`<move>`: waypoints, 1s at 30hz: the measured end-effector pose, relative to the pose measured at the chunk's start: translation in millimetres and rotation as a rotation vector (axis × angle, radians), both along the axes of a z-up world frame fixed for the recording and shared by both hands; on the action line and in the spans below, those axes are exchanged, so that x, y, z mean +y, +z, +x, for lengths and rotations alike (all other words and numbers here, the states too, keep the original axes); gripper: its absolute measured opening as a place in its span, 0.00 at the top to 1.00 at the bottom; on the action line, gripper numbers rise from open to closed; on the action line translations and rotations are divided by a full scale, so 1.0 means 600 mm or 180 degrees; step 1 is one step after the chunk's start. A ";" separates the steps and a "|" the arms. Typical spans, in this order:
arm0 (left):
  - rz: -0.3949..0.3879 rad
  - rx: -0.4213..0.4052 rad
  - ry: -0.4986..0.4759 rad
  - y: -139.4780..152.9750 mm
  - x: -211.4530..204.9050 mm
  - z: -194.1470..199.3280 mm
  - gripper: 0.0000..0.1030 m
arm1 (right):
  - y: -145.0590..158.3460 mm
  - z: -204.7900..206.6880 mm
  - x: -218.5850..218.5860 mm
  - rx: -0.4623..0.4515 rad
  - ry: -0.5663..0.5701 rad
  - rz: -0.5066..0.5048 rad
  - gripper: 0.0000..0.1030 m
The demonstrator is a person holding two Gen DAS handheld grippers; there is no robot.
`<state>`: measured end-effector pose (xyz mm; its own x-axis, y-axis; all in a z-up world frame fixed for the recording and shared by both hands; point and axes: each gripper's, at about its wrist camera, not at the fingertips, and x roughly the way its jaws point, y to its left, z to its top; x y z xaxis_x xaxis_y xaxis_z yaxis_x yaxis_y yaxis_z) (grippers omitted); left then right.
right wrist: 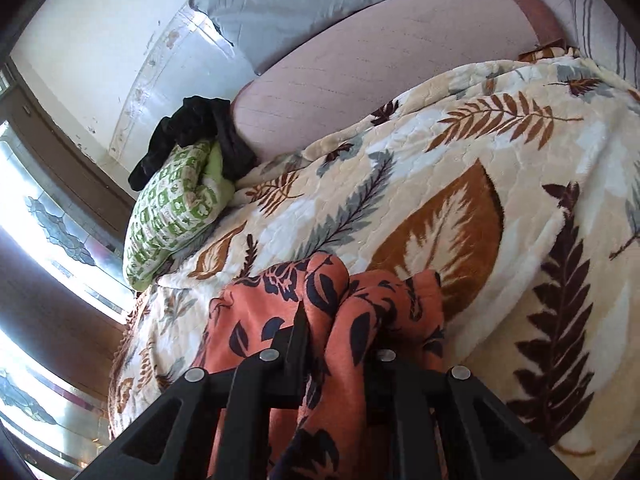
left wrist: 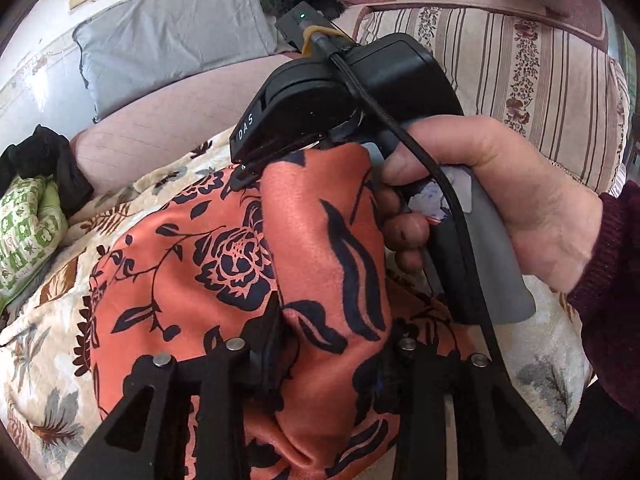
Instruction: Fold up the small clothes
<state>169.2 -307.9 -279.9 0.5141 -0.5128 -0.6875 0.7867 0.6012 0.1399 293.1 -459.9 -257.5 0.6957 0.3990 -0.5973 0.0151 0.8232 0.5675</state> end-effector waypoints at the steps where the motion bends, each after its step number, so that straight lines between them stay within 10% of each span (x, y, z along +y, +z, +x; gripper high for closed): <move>1: 0.0035 0.0066 -0.0034 -0.005 0.000 -0.001 0.51 | -0.015 0.006 -0.004 0.0082 -0.0003 -0.0041 0.83; 7: 0.0084 -0.0009 -0.0157 0.023 0.064 -0.041 0.39 | -0.055 -0.015 -0.067 0.0417 -0.0327 0.0291 0.34; 11: -0.0087 -0.0105 0.0226 0.062 0.143 -0.027 0.37 | -0.008 -0.079 -0.097 0.0131 -0.0621 0.0335 0.35; 18: -0.0258 0.0003 0.1051 0.045 0.233 0.053 0.33 | 0.096 -0.182 0.031 -0.0427 0.0016 -0.0013 0.56; 24: -0.0055 0.0196 0.1131 0.005 0.249 0.054 0.32 | -0.035 -0.218 0.076 0.0769 -0.0071 -0.0321 0.63; 30: -0.0178 0.0125 0.1168 0.015 0.263 0.050 0.32 | 0.010 -0.238 0.057 0.0484 -0.0143 -0.0228 0.63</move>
